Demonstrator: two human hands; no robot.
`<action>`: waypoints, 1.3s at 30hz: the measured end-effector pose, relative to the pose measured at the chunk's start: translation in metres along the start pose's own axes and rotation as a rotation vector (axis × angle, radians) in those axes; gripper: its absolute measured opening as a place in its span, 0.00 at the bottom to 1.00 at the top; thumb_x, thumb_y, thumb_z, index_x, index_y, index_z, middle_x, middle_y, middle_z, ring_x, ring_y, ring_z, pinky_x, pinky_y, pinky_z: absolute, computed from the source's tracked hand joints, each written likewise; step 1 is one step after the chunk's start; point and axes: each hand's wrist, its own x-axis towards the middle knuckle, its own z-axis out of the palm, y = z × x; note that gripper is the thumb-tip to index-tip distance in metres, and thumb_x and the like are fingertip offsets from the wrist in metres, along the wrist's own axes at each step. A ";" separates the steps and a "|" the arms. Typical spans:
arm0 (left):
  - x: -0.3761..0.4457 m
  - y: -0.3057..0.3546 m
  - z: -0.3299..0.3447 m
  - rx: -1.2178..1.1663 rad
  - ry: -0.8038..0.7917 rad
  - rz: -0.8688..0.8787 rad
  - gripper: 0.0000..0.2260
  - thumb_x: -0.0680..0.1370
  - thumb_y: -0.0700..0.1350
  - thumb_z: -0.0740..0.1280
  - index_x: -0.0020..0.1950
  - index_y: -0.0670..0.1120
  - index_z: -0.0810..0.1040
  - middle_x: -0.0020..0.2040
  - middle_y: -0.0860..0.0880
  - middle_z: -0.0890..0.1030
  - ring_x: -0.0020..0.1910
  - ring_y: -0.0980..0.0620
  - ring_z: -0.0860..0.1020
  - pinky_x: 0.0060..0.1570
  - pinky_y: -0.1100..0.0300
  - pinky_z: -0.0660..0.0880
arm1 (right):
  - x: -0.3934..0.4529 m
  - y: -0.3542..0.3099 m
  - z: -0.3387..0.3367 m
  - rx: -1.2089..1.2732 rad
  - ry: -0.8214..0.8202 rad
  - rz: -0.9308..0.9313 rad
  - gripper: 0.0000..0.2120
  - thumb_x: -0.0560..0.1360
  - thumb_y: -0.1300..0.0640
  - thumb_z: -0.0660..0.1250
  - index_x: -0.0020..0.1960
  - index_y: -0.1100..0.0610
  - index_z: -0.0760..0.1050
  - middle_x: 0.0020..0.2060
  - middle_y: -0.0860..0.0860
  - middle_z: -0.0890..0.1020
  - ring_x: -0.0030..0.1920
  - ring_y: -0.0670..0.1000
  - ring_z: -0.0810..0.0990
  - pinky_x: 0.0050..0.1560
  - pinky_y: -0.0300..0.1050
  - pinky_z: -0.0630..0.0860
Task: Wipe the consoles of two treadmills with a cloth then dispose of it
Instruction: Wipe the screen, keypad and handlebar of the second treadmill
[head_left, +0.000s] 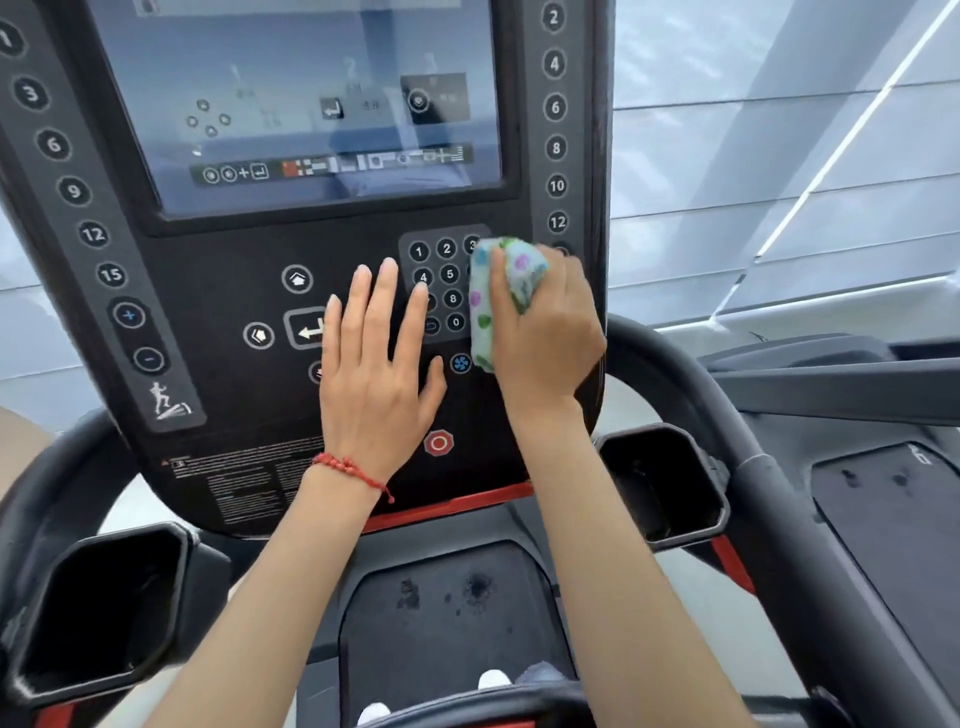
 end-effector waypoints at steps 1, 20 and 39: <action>0.000 0.001 0.000 0.003 0.001 -0.004 0.21 0.77 0.44 0.63 0.69 0.38 0.69 0.70 0.35 0.66 0.71 0.37 0.61 0.70 0.42 0.57 | 0.011 -0.003 0.003 0.002 0.012 -0.025 0.16 0.73 0.46 0.63 0.43 0.60 0.78 0.31 0.53 0.78 0.30 0.52 0.77 0.25 0.39 0.70; 0.013 0.011 0.002 0.016 0.029 -0.027 0.23 0.76 0.44 0.64 0.70 0.39 0.69 0.70 0.36 0.66 0.71 0.38 0.61 0.71 0.42 0.57 | 0.021 0.040 -0.018 0.052 -0.035 0.052 0.18 0.72 0.46 0.64 0.42 0.62 0.76 0.32 0.56 0.80 0.30 0.56 0.79 0.30 0.38 0.69; 0.015 0.013 0.001 0.033 0.014 -0.032 0.22 0.75 0.44 0.64 0.69 0.40 0.71 0.70 0.36 0.67 0.71 0.37 0.63 0.68 0.40 0.60 | 0.176 -0.023 0.010 0.086 -0.131 0.021 0.22 0.76 0.39 0.56 0.54 0.57 0.74 0.46 0.50 0.79 0.39 0.46 0.71 0.38 0.39 0.63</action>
